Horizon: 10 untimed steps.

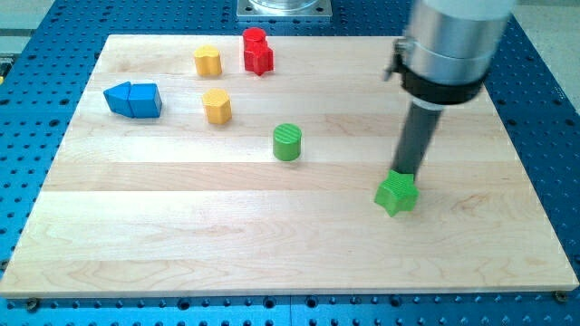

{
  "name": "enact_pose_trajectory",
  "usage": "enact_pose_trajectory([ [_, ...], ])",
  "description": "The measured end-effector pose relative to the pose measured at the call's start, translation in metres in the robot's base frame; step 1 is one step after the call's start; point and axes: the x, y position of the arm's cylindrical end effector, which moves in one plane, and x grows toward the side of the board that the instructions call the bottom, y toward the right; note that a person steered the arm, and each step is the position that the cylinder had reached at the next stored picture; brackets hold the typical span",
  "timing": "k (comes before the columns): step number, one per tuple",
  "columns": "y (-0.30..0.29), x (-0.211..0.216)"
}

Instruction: Move the green star close to the green circle

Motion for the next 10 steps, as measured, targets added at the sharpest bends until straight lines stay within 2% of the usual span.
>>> enact_pose_trajectory([
  [1, 0.038, 0.03],
  [2, -0.008, 0.06],
  [3, -0.068, 0.043],
  [4, -0.072, 0.027],
  [5, -0.032, 0.034],
  [6, -0.026, 0.018],
  [8, -0.102, -0.045],
  [9, -0.076, -0.035],
  [10, -0.099, -0.066],
])
